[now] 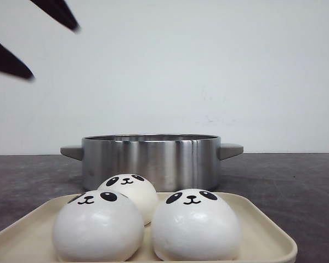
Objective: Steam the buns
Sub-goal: 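Withdraw the right gripper and bring the left gripper toward the tray, then lower the left gripper onto the farther bun nearest it and grasp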
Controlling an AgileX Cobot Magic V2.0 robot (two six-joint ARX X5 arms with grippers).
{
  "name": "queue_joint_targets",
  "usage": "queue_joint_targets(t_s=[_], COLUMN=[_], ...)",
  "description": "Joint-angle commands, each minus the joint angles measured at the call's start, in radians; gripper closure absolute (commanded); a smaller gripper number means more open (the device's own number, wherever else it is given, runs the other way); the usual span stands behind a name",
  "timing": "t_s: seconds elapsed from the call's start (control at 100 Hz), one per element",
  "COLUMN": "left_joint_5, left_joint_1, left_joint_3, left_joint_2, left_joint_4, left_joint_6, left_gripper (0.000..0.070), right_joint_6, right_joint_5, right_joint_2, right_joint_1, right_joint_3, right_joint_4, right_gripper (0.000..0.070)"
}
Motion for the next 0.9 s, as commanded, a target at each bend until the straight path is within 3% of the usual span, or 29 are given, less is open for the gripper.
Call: queue_joint_targets(t_s=[0.0,0.12,0.29,0.5,0.89], left_joint_5=[-0.01,-0.038,-0.145,-0.151,-0.212], left_joint_1=[-0.043,-0.115,-0.165,-0.172,-0.172], left_joint_3=[0.029,0.058,0.111,0.134,0.135], left_joint_2=[0.074,0.208,0.379,0.54,0.643], left_joint_4=[0.01,0.011,0.014,0.047,0.105], left_joint_6=[-0.085,-0.097,-0.105,-0.105,-0.145], left_gripper=[0.015,0.015,0.015,0.0149,0.015], right_joint_6=[-0.011,-0.006,-0.004,0.005,0.015], right_joint_5=[0.04,0.117,0.185,0.27,0.274], right_joint_2=[-0.045,-0.142,-0.224,-0.262,-0.271], right_joint_1=[0.036,0.091,0.111,0.111,0.111], right_joint_3=[0.016,0.016,0.016,0.016,0.016], right_joint_4=[-0.003,-0.014,-0.03,-0.102,-0.143], right_gripper=[0.0692,0.0693,0.0693,0.0693,0.0693])
